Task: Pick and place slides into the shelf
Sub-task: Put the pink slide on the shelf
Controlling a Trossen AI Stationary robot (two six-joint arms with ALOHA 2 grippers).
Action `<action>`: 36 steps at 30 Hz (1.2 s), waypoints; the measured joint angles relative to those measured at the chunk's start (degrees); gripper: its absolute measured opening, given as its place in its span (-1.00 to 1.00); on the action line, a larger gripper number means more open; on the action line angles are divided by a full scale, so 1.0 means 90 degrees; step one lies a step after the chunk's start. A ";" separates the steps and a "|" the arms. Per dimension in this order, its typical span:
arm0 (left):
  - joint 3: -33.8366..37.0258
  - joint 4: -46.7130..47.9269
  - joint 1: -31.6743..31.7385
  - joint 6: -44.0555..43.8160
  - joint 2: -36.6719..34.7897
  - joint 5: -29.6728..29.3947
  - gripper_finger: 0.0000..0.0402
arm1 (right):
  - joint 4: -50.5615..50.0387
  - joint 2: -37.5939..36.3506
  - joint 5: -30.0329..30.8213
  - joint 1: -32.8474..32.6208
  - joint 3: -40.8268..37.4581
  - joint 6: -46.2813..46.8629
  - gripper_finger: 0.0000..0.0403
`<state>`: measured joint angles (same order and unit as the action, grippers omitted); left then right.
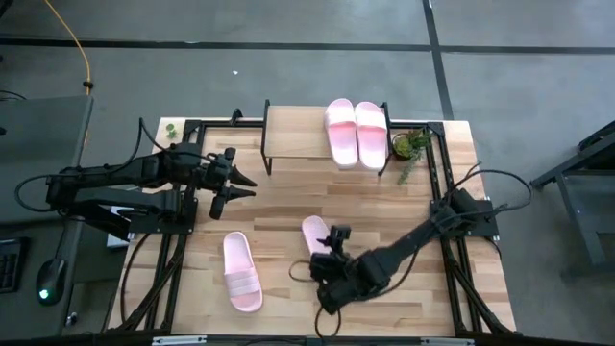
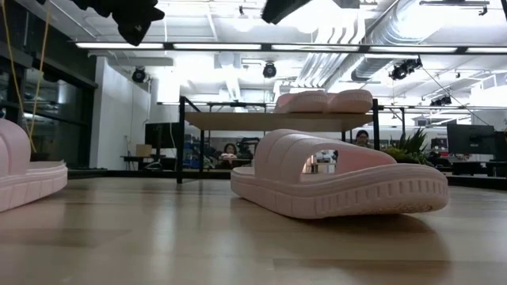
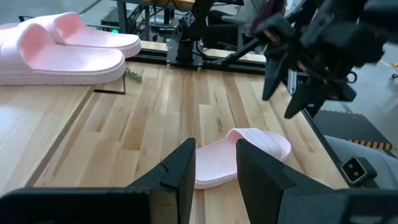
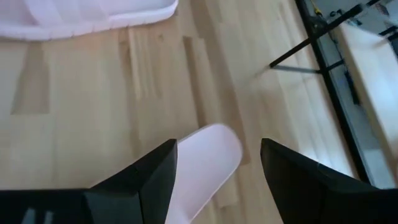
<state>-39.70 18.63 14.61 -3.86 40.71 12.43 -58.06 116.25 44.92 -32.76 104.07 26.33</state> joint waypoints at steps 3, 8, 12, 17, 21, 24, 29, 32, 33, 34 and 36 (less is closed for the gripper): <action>0.0000 0.0034 0.0000 -0.0083 0.0002 0.0006 -0.50 | -0.0149 0.0209 0.0015 -0.0205 0.0000 0.0360 0.10; 0.0002 0.0052 0.0000 -0.0112 0.0002 0.0015 -0.50 | -0.0337 0.0501 0.0180 -0.0583 0.0000 0.0914 0.10; 0.0002 0.0051 0.0000 -0.0129 0.0002 0.0017 -0.50 | -0.0441 0.0670 0.0227 -0.0828 0.0000 0.1292 0.10; 0.0002 0.0035 0.0000 -0.0126 0.0004 0.0017 -0.50 | -0.0682 0.0874 0.0323 -0.1043 0.0002 0.1695 0.10; 0.0002 -0.0058 0.0000 -0.0121 0.0004 0.0017 -0.50 | -0.0963 0.1065 0.0310 -0.1131 0.0002 0.2040 0.10; 0.0002 -0.0109 0.0000 -0.0119 0.0002 0.0017 -0.50 | -0.1039 0.1192 0.0311 -0.1181 0.0002 0.2215 0.10; 0.0002 -0.0090 0.0000 -0.0112 0.0005 0.0019 -0.50 | -0.1052 0.1375 0.0287 -0.1268 0.0002 0.2242 0.10; 0.0002 -0.0075 0.0000 -0.0107 0.0002 0.0019 -0.50 | -0.1068 0.1468 0.0261 -0.1290 0.0002 0.2227 0.10; 0.0002 -0.0075 -0.0001 -0.0107 0.0004 0.0019 -0.50 | -0.1079 0.1501 0.0261 -0.1289 0.0002 0.2227 0.10; 0.0002 -0.0075 0.0000 -0.0107 0.0002 0.0019 -0.50 | -0.1092 0.1537 0.0258 -0.1285 0.0002 0.2240 0.10; 0.0002 -0.0076 0.0000 -0.0107 0.0003 0.0019 -0.50 | -0.1103 0.1626 0.0205 -0.1284 0.0002 0.2226 0.10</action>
<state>-39.68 17.95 14.61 -4.82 40.74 12.60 -67.99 130.89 46.77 -44.31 104.09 46.37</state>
